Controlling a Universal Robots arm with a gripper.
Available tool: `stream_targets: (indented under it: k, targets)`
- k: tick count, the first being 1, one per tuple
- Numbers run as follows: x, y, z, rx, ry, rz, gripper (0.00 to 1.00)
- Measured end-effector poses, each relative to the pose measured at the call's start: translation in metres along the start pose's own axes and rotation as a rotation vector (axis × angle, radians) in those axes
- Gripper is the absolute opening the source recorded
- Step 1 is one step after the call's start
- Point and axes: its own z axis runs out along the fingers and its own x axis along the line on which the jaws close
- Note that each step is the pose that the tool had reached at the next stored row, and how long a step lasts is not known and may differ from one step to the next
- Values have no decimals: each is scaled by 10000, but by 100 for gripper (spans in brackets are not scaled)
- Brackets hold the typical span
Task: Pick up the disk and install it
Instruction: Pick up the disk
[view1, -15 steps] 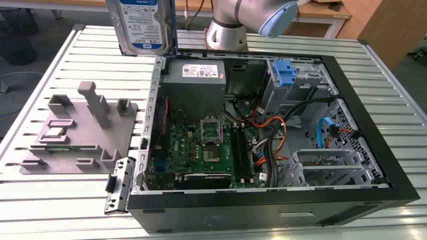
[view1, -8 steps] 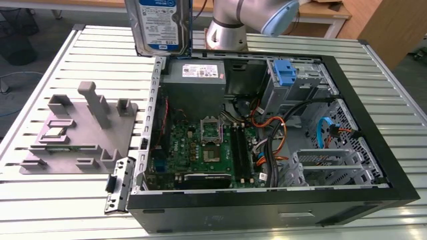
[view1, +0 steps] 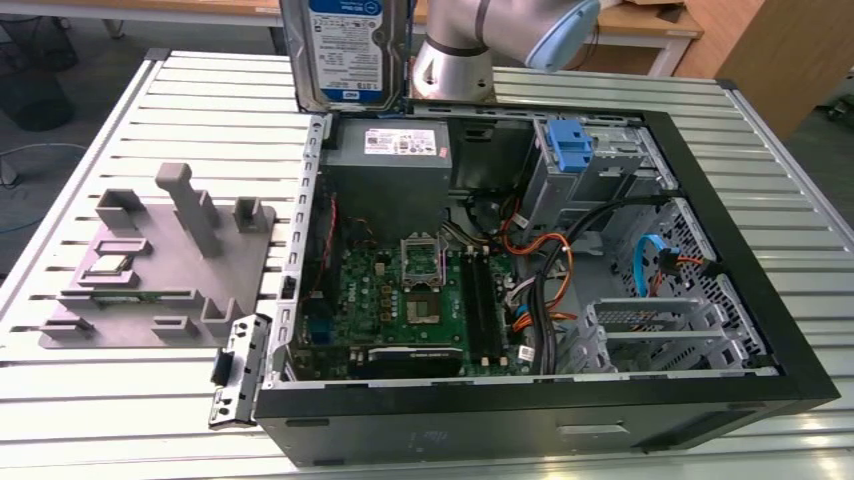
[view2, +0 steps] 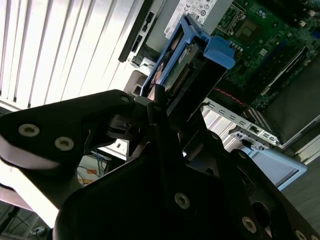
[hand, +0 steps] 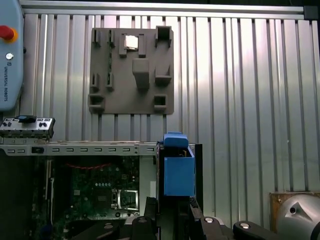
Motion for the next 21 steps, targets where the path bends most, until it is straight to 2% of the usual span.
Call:
stream_targets:
  k: [21]
  targets:
    - [-13,-609,-42,-93,2,5,35]
